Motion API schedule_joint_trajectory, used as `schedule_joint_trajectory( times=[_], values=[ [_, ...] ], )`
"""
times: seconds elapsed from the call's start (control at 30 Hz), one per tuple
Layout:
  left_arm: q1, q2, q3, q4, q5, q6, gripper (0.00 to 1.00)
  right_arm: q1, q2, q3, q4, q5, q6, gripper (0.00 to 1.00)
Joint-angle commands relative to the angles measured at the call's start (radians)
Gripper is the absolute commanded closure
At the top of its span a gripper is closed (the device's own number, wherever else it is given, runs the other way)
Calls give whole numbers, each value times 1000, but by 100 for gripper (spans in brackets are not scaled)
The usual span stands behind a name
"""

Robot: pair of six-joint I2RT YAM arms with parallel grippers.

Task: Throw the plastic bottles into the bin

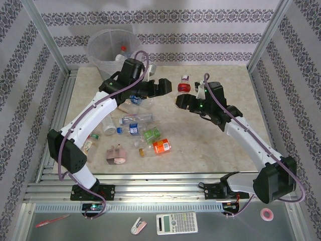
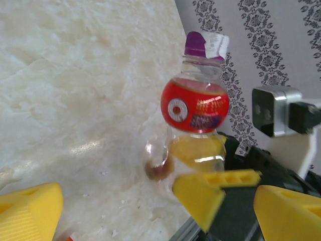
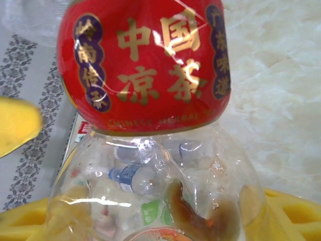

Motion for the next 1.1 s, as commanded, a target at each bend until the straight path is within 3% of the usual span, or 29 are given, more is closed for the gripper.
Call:
schedule_joint_trajectory(
  times=[0.0,0.73,1.07],
  values=[
    [-15,21,59,24,19,-4,3,20,-28,-14,25,-35,-38,59],
    [-21,150,200,-53,4,37,15,147,-63,-24,10,-47,-48,62],
    [-22,165,202,-68,-8,48,36,176,-49,-23,8,-52,-53,63]
  ],
)
